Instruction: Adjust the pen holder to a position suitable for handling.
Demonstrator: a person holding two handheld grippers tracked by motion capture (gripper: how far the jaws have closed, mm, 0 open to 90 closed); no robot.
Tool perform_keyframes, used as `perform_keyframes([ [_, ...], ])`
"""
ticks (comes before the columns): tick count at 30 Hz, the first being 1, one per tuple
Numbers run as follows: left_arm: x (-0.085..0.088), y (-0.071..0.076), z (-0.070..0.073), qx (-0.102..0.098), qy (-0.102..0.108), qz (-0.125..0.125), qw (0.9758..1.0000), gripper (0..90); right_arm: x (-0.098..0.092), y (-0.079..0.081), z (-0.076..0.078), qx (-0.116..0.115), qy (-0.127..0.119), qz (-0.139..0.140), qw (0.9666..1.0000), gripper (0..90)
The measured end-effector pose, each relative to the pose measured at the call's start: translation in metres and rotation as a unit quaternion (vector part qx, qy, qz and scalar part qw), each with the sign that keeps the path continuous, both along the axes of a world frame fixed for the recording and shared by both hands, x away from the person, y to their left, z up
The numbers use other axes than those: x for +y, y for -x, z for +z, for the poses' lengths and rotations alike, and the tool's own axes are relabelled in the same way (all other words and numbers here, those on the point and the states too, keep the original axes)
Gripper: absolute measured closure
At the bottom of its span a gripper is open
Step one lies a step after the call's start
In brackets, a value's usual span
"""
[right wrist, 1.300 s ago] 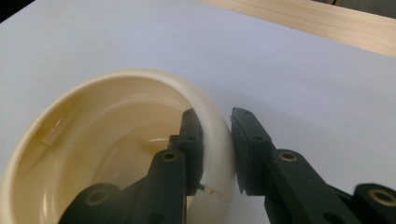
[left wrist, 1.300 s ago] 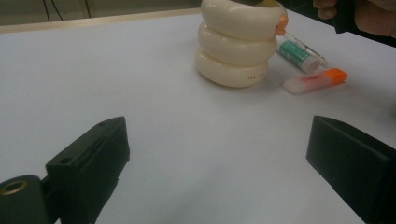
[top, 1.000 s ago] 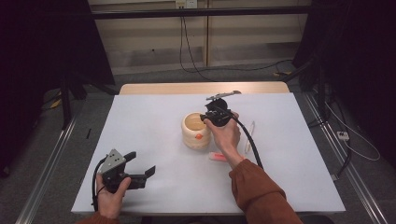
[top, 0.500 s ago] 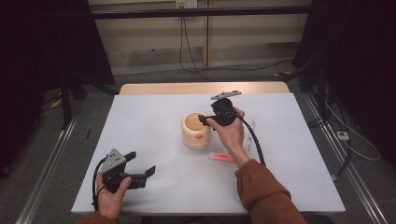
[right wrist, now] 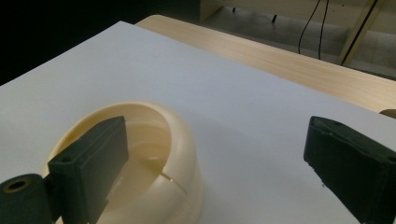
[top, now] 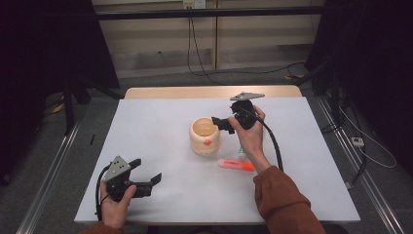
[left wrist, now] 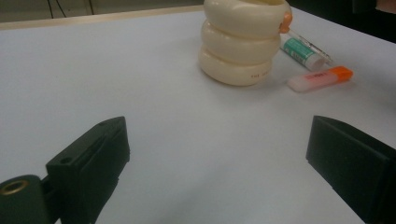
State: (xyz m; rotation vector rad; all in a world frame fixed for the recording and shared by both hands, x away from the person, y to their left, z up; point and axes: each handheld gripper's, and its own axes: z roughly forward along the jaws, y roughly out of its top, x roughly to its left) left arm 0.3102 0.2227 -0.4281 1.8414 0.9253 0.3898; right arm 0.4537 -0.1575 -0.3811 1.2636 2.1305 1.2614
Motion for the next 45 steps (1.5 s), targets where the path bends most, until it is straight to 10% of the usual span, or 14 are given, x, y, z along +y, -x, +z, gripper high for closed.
perform_keyframes([
  [45, 0.001, 0.001, 0.001, -0.004, 0.004, 0.002, 1.0, 5.9, -0.117, 0.077, -0.017, -0.012, -0.014, -0.028, 0.9994, 9.7],
])
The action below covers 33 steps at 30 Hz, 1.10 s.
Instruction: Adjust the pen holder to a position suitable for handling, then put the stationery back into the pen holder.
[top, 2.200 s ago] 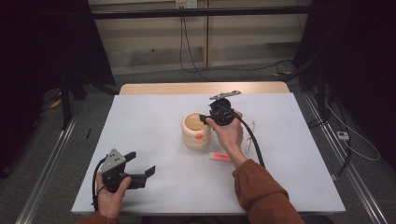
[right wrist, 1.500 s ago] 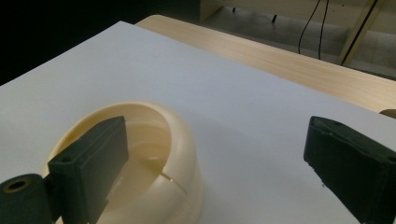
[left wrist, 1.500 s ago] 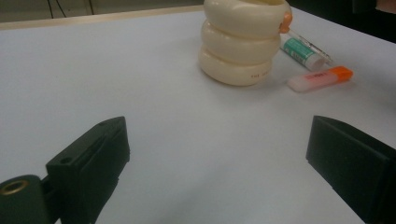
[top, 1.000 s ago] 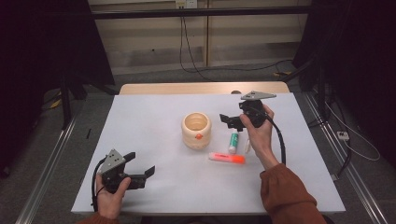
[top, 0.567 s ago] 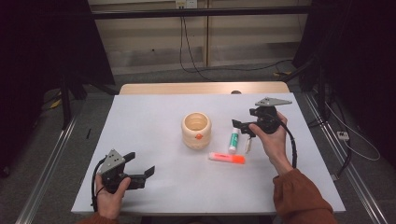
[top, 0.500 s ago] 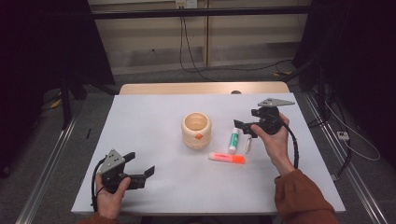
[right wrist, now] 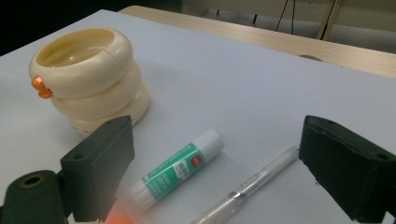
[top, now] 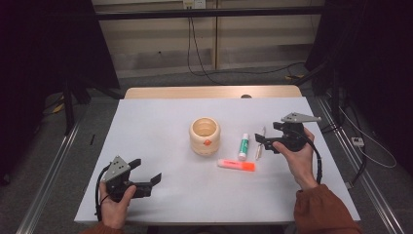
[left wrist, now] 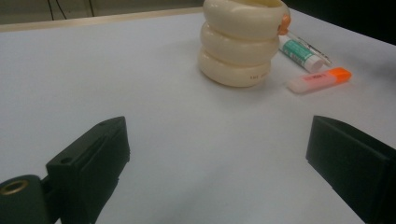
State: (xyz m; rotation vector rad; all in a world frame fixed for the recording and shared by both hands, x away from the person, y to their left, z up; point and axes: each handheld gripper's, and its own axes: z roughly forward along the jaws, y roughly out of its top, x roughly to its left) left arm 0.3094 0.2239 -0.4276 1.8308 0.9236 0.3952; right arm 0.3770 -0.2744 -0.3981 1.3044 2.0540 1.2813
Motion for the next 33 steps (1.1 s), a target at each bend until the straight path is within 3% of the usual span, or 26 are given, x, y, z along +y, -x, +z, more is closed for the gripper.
perform_keyframes([
  [8, 0.002, 0.0, 0.0, -0.001, 0.001, 0.004, 1.0, 6.0, -0.004, 0.014, -0.009, -0.001, 0.008, -0.005, 1.0, 7.9],
  [12, 0.003, 0.0, 0.0, -0.001, 0.005, 0.007, 1.0, 6.0, -0.004, 0.022, -0.012, -0.013, 0.015, -0.014, 0.9997, 7.7],
  [20, 0.001, 0.0, 0.002, -0.006, 0.002, 0.003, 1.0, 6.0, -0.009, 0.028, -0.023, 0.002, 0.018, -0.023, 0.9996, 5.7],
  [24, 0.0, 0.001, 0.002, -0.006, 0.001, 0.003, 1.0, 6.0, -0.01, 0.029, -0.023, -0.001, 0.013, -0.021, 0.9997, 6.4],
  [28, -0.001, 0.0, 0.002, -0.006, 0.001, 0.001, 1.0, 6.0, -0.01, 0.028, -0.025, 0.004, 0.012, -0.014, 0.9998, 13.0],
  [33, 0.001, -0.003, -0.001, 0.0, 0.004, 0.001, 1.0, 6.0, -0.01, 0.027, -0.025, 0.004, 0.01, -0.002, 0.9999, 31.7],
])
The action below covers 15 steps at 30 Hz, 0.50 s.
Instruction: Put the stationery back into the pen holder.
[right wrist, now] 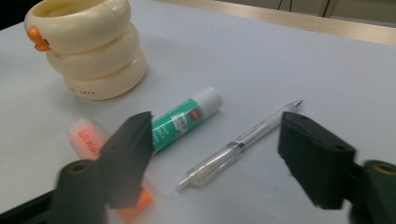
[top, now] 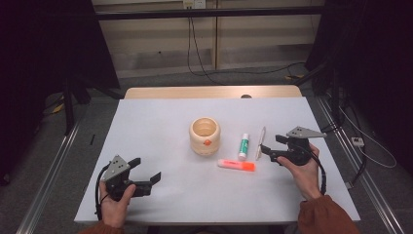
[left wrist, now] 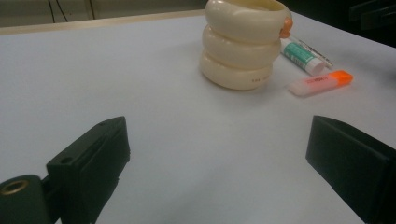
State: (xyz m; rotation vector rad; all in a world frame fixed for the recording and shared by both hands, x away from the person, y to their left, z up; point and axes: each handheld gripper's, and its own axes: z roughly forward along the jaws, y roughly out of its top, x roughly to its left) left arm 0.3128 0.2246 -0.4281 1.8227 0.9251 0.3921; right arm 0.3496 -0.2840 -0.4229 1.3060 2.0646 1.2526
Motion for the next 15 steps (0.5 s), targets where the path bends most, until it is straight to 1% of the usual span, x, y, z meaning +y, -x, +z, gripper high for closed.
perform_keyframes([
  [1, 0.0002, -0.0004, -0.0001, 0.001, 0.0, -0.001, 1.0, 6.0, 0.0003, -0.0003, -0.0003, -0.001, 0.001, 0.003, 1.0, 37.2],
  [4, -0.0012, 0.0005, 0.0008, -0.002, -0.003, -0.003, 1.0, 6.0, 0.0009, -0.0018, -0.001, 0.0, 0.002, 0.013, 0.9999, 49.6],
  [5, -0.0017, 0.0006, 0.0009, -0.003, -0.001, -0.004, 1.0, 6.0, 0.001, -0.0023, -0.0014, 0.002, 0.001, 0.015, 0.9999, 52.4],
  [8, -0.003, 0.0013, 0.0016, -0.003, -0.005, -0.003, 1.0, 6.0, 0.0, -0.0036, -0.0029, 0.008, -0.005, 0.025, 0.9996, 65.2],
  [10, -0.004, 0.0015, 0.0014, -0.002, -0.003, -0.006, 1.0, 6.0, -0.0017, -0.0033, -0.0024, 0.012, -0.008, 0.031, 0.9994, 73.0],
  [11, -0.0042, 0.0018, 0.0016, -0.002, -0.005, -0.005, 1.0, 6.0, -0.0025, -0.0035, -0.0021, 0.013, -0.012, 0.036, 0.9992, 78.9],
  [12, -0.0042, 0.002, 0.0017, -0.003, -0.006, -0.005, 1.0, 6.0, -0.003, -0.0034, -0.0015, 0.015, -0.011, 0.037, 0.9991, 83.4],
  [14, -0.0038, 0.0021, 0.0015, -0.003, -0.007, -0.005, 1.0, 6.0, -0.0042, -0.005, -0.001, 0.019, -0.011, 0.044, 0.9988, 89.4],
  [15, -0.0036, 0.0025, 0.0016, -0.003, -0.007, -0.004, 1.0, 6.0, -0.0041, -0.006, -0.001, 0.025, -0.009, 0.046, 0.9986, 90.0],
])
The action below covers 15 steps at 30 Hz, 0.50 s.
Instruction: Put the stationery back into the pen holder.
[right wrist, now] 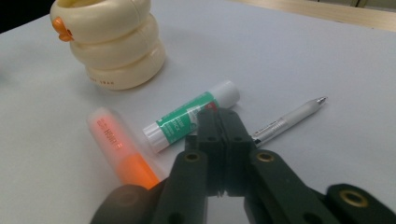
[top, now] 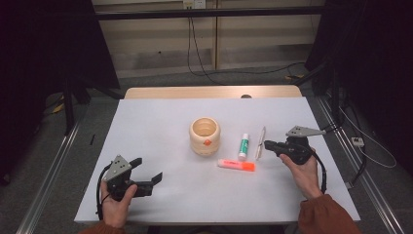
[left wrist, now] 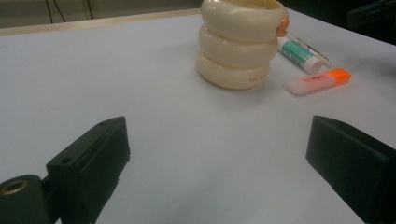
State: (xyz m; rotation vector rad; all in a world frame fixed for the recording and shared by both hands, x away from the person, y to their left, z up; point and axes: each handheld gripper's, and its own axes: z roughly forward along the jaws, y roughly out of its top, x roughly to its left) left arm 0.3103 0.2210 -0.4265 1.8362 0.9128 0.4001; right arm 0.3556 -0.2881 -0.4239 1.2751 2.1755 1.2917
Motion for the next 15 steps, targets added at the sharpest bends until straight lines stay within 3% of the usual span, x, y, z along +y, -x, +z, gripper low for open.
perform_keyframes([
  [8, 0.0, 0.001, 0.0, 0.0, -0.006, 0.001, 1.0, 6.0, 0.005, -0.013, 0.001, 0.039, 0.028, 0.023, 0.9986, 90.0],
  [15, 0.0, 0.001, 0.0, 0.001, -0.012, 0.0, 0.9999, 6.2, 0.016, -0.025, 0.004, 0.068, 0.095, 0.052, 0.9918, 90.0],
])
